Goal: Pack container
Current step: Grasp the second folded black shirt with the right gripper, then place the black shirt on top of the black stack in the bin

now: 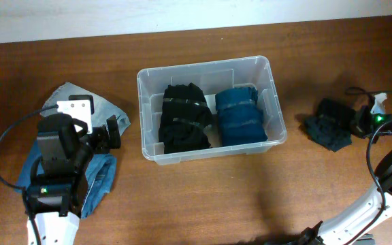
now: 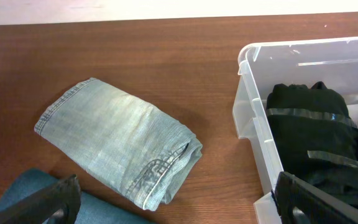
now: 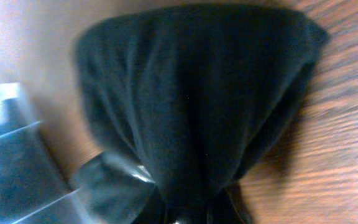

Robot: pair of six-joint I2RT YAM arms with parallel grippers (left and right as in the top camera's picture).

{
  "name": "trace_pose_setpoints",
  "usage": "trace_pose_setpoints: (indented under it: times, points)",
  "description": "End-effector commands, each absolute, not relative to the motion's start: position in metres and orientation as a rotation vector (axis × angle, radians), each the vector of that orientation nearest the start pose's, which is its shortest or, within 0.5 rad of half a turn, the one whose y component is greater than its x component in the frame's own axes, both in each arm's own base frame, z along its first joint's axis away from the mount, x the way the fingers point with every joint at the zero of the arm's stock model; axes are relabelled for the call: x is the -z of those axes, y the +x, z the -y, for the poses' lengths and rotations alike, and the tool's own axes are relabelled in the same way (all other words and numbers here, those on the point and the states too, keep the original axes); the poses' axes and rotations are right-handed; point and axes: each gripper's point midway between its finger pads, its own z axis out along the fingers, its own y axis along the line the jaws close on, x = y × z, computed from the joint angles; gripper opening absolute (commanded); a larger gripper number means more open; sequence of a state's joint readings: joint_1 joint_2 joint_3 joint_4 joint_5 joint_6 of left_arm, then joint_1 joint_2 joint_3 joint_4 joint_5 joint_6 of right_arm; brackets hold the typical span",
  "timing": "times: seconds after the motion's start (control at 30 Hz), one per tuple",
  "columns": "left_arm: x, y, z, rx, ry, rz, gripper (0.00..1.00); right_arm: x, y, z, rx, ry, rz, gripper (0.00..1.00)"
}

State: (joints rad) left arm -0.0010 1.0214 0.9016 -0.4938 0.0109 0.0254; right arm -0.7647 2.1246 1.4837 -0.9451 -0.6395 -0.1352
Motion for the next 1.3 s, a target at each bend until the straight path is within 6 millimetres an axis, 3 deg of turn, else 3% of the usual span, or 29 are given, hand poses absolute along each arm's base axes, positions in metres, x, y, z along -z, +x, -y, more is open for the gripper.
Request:
trace_pose_setpoints:
  times: [0.0, 0.07, 0.2, 0.27, 0.33, 0.4, 0.43, 0.6, 0.73, 0.87, 1.07, 1.1, 1.13, 1.17, 1.2, 1.27]
  points:
    - [-0.237, 0.336, 0.005, 0.017, 0.034, -2.162, 0.99, -0.115, 0.385, 0.189, -0.837, 0.661, -2.451, 0.04]
    - [-0.237, 0.336, 0.005, 0.017, 0.034, -2.163, 0.99, -0.151, 0.393, 0.177, -0.832, 0.561, -2.411, 0.04]
    - [-0.237, 0.336, 0.005, 0.017, 0.034, -2.162, 1.00, -0.226, 0.402, 0.130, -0.775, 0.303, -2.356, 0.04]
    - [-0.237, 0.336, 0.005, 0.017, 0.034, -2.162, 0.99, -0.261, 0.403, 0.093, -0.746, 0.140, -2.324, 0.04]
    - [-0.237, 0.336, 0.005, 0.017, 0.034, -2.162, 0.99, -0.281, 0.400, 0.056, -0.749, 0.018, -2.306, 0.04]
    - [-0.237, 0.336, 0.005, 0.017, 0.034, -2.162, 0.99, -0.294, 0.397, 0.015, -0.760, -0.112, -2.299, 0.04]
    - [-0.237, 0.336, 0.005, 0.017, 0.034, -2.162, 0.99, -0.296, 0.393, -0.021, -0.776, -0.216, -2.319, 0.04]
    - [-0.237, 0.336, 0.005, 0.017, 0.034, -2.163, 0.99, -0.273, 0.381, -0.109, -0.911, -0.418, -2.397, 0.04]
    - [-0.237, 0.336, 0.005, 0.017, 0.034, -2.163, 0.99, -0.241, 0.383, -0.151, -0.917, -0.484, -2.460, 0.04]
    - [-0.237, 0.336, 0.005, 0.017, 0.034, -2.163, 0.99, -0.211, 0.384, -0.180, -0.923, -0.569, -2.502, 0.04]
    - [-0.237, 0.336, 0.005, 0.017, 0.034, -2.163, 0.99, -0.161, 0.390, -0.197, -0.861, -0.610, -2.619, 0.05]
    - [-0.237, 0.336, 0.005, 0.017, 0.034, -2.163, 0.99, -0.155, 0.391, -0.196, -0.850, -0.608, -2.634, 0.15]
    - [-0.237, 0.336, 0.005, 0.017, 0.034, -2.163, 0.99, -0.148, 0.392, -0.194, -0.830, -0.602, -2.655, 0.47]
    - [-0.237, 0.336, 0.005, 0.017, 0.034, -2.163, 0.99, -0.143, 0.393, -0.191, -0.808, -0.596, -2.672, 0.91]
    - [-0.237, 0.336, 0.005, 0.017, 0.034, -2.163, 0.99, -0.140, 0.397, -0.186, -0.759, -0.584, -2.682, 0.98]
    - [-0.237, 0.336, 0.005, 0.017, 0.034, -2.163, 0.99, -0.140, 0.405, -0.175, -0.660, -0.526, -2.697, 0.98]
